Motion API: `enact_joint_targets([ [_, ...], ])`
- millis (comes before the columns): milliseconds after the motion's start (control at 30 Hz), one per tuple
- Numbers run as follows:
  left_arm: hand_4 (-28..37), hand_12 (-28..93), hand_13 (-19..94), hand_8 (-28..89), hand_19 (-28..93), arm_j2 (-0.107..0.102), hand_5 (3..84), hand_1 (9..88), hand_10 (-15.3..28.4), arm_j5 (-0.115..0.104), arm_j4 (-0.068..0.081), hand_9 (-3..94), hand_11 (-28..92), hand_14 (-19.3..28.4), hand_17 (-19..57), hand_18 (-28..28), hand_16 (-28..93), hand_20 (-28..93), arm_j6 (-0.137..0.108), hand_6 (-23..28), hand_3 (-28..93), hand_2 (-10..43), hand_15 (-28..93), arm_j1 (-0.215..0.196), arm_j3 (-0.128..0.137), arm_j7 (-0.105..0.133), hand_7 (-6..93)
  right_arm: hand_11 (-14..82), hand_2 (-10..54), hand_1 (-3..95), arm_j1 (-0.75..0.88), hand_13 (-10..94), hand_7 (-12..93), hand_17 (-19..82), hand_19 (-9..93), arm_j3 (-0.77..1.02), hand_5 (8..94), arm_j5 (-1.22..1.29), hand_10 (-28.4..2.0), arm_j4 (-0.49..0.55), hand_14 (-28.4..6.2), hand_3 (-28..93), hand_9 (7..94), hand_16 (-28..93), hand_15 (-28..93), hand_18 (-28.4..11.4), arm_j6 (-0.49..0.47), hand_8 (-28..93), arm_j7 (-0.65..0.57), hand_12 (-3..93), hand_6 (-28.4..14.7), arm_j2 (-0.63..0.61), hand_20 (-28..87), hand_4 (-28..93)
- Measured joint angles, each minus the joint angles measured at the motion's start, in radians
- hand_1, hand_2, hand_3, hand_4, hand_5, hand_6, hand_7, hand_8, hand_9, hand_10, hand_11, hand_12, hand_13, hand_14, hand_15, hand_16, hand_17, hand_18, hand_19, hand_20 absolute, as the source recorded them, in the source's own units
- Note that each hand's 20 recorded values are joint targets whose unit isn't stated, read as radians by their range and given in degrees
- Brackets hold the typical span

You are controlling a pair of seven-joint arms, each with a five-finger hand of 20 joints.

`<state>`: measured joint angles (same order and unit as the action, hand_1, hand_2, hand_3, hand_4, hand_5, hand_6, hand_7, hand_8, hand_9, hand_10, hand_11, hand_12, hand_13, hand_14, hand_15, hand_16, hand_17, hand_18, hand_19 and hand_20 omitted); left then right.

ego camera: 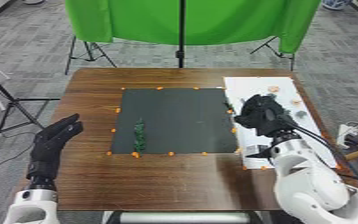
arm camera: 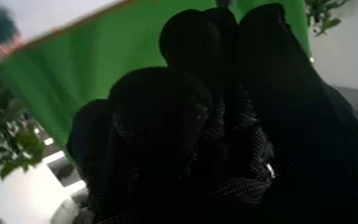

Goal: Arrange flowers

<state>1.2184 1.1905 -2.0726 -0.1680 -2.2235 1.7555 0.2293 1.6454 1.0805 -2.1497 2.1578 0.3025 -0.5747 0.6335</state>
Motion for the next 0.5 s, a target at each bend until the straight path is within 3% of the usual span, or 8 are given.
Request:
enact_joint_targets([
  [100,-17.2,11,33,-5,21,0.0,47.3,33.7,15.1,0.0,0.0,44.0,22,18.9,6.3,14.2,-4,20,-0.001,6.7,61,-3.3,29,0.0,0.0,-0.001,11.0,30.0,-9.5,49.6,0.032,88,25,62,93,0.131,74.0,-0.017,-12.3,0.017,-4.1,57,82.3,33,53,-10.7,-0.062,21,-0.019,32.6,-2.2,0.005,48,-10],
  [167,-17.1,11,33,-5,21,0.0,47.3,33.7,15.0,0.0,0.0,44.0,22,18.9,6.3,14.2,-4,20,-0.001,6.7,62,-3.3,29,0.0,0.0,-0.003,11.0,24.7,-9.5,37.8,0.073,86,18,60,93,0.243,69.6,-0.022,-16.3,0.038,-6.4,62,76.8,32,53,-11.4,-0.122,-1,-0.039,25.5,-5.1,0.005,47,-11],
  [200,-17.1,11,33,-5,21,0.0,47.3,33.7,15.0,0.0,0.0,44.0,22,18.9,6.3,14.2,-4,20,-0.001,6.8,61,-3.3,29,0.0,-0.001,-0.005,10.9,21.7,-9.5,34.6,0.098,85,14,60,93,0.297,67.0,-0.02,-17.6,0.051,-6.9,61,74.9,31,53,-11.5,-0.157,-4,-0.053,24.1,-6.5,0.004,47,-11],
  [367,-17.0,11,33,-5,21,0.0,47.2,33.6,14.9,0.004,0.001,43.8,22,18.9,6.2,14.1,-4,20,0.003,6.9,62,-3.4,29,0.0,-0.007,-0.016,10.7,14.0,-9.5,26.4,0.247,84,7,60,93,0.511,63.7,0.055,-20.7,0.107,-7.7,54,72.2,31,52,-11.2,-0.396,-5,-0.163,20.8,-11.0,0.004,46,-12],
  [500,-16.9,11,33,-5,20,0.0,47.1,33.5,15.0,0.009,0.001,43.6,21,19.0,6.2,14.0,-4,20,0.009,6.9,61,-3.4,29,0.0,-0.01,-0.026,10.4,12.7,-9.5,22.3,0.319,85,7,61,93,0.539,64.2,0.155,-21.5,0.09,-7.9,52,73.0,31,52,-10.8,-0.577,-5,-0.242,19.8,-12.1,0.004,46,-12],
])
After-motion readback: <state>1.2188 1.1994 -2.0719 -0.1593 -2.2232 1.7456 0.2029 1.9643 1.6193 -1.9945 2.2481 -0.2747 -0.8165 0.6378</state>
